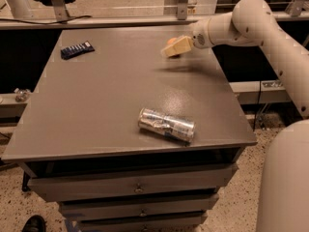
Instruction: Move orange near rxbar blueberry
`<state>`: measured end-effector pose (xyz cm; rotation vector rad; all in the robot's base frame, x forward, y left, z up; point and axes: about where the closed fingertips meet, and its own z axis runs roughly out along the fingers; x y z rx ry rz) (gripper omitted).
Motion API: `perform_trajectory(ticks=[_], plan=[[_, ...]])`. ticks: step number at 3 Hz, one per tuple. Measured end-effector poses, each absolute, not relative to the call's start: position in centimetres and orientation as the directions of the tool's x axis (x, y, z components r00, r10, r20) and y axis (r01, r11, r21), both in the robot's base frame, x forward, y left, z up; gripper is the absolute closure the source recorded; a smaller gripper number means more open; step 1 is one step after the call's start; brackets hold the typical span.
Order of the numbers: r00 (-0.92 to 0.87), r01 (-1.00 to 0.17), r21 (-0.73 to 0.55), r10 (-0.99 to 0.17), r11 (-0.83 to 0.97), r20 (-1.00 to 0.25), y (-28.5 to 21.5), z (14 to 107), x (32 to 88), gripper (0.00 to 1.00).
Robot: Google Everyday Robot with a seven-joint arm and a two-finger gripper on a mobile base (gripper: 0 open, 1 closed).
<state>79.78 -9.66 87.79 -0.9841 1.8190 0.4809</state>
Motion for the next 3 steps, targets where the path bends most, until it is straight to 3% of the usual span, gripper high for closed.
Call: perform_trajectory(ticks=[1, 3], plan=[[-0.222, -0.794, -0.077, -0.406, 0.603, -0.887, -9.4, 86.3, 80.4, 0.00], [-0.243, -0.778, -0.061, -0.390, 0.625, -0.888, -9.8, 85.1, 80.8, 0.41]])
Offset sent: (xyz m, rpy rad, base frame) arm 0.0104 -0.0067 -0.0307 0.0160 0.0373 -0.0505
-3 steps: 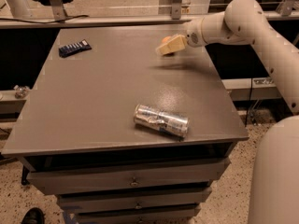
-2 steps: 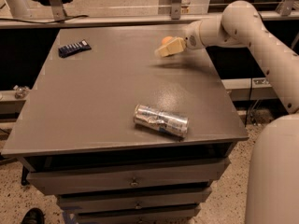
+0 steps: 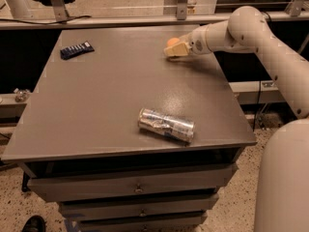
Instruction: Move orange near rxbar blueberry
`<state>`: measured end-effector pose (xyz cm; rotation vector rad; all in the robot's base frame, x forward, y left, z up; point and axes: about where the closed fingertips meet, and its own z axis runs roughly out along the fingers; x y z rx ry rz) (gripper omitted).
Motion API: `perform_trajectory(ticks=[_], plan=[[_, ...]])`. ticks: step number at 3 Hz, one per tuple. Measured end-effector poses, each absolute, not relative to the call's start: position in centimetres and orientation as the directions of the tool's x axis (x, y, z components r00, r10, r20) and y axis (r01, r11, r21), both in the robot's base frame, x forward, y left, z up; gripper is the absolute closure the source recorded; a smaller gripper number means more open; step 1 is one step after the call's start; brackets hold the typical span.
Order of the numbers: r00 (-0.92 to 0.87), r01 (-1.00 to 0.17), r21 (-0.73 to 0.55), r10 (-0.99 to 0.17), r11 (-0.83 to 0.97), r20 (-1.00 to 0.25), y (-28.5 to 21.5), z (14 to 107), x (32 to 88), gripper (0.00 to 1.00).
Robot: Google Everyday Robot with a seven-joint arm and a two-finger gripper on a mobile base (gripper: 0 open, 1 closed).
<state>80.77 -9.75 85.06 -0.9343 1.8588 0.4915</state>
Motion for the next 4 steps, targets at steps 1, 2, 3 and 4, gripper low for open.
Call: perform_trajectory(ticks=[1, 2, 3, 4], plan=[[-0.218, -0.778, -0.075, -0.381, 0.623, -0.898, -9.4, 86.3, 81.0, 0.64], [-0.171, -0.787, -0.089, -0.354, 0.610, -0.919, -8.3, 88.6, 81.2, 0.87], [-0.089, -0.808, -0.115, -0.312, 0.578, -0.946, -5.6, 92.6, 81.7, 1.00], [-0.089, -0.808, -0.115, -0.312, 0.578, -0.946, -5.6, 92.6, 81.7, 1.00]])
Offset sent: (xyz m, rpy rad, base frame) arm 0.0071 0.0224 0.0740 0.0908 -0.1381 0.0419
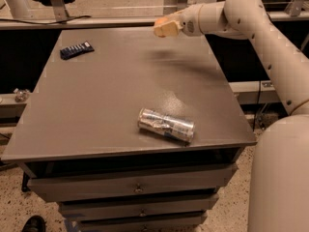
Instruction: Move orange near rxbar blueberry
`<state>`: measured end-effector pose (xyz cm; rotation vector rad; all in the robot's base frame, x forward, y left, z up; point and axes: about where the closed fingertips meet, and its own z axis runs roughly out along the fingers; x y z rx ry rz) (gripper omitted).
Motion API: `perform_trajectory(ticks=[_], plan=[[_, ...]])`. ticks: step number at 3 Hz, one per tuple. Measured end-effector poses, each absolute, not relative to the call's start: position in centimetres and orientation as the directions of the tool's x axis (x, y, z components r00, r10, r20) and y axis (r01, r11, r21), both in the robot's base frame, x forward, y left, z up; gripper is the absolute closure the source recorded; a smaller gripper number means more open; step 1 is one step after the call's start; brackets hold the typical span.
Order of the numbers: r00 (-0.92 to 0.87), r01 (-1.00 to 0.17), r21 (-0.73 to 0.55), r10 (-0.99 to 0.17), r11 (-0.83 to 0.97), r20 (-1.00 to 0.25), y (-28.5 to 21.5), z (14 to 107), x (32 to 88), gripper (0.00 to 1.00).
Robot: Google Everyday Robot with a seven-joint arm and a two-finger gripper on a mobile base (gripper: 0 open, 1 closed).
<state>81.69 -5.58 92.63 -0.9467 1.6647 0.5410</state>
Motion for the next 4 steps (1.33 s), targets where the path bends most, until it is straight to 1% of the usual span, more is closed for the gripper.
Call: perform_trajectory(ticks=[1, 2, 4], plan=[[-0.051, -0.828, -0.128, -0.300, 0.546, -0.953, -3.8, 93.0, 81.2, 1.00], [0.038, -0.866, -0.183, -0.303, 0.466, -0.952, 1.2, 94.0, 80.5, 1.00], [0.179, -0.900, -0.302, -0.366, 0.314, -0.913, 10.8, 94.6, 78.7, 1.00]])
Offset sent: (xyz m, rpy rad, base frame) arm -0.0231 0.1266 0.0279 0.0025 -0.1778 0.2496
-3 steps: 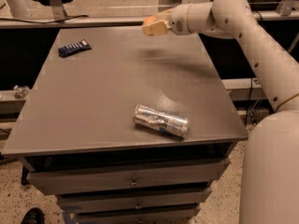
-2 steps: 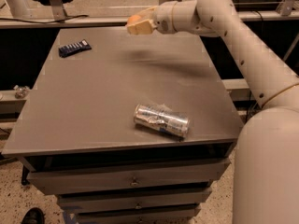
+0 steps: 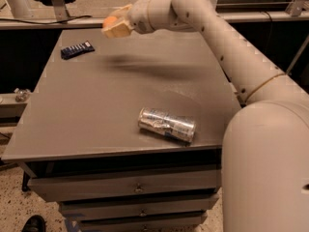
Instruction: Move orange near rxbar blueberry
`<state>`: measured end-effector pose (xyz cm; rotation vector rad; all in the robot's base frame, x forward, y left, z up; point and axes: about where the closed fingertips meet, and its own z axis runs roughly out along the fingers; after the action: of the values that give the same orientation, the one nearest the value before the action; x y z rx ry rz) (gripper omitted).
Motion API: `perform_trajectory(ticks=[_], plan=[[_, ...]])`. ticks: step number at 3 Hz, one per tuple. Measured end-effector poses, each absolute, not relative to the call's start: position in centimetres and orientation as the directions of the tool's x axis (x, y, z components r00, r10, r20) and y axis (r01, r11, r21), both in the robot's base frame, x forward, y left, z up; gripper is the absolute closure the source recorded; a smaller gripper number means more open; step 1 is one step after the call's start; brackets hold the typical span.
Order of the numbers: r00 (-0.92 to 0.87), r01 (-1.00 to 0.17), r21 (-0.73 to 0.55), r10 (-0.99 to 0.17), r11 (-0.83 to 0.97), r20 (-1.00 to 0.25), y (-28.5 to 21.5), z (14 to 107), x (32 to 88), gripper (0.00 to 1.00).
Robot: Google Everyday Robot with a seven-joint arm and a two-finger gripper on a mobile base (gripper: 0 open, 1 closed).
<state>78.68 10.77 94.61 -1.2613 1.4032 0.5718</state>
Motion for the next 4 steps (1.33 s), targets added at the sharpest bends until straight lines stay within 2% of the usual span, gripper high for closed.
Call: perform_trajectory(ticks=[2, 4], plan=[[0.210, -0.910, -0.326, -0.392, 0.257, -0.896, 15.6, 93.2, 78.4, 1.00], [0.159, -0.937, -0.253, -0.350, 0.240, -0.923, 20.0, 91.2, 79.5, 1.00]])
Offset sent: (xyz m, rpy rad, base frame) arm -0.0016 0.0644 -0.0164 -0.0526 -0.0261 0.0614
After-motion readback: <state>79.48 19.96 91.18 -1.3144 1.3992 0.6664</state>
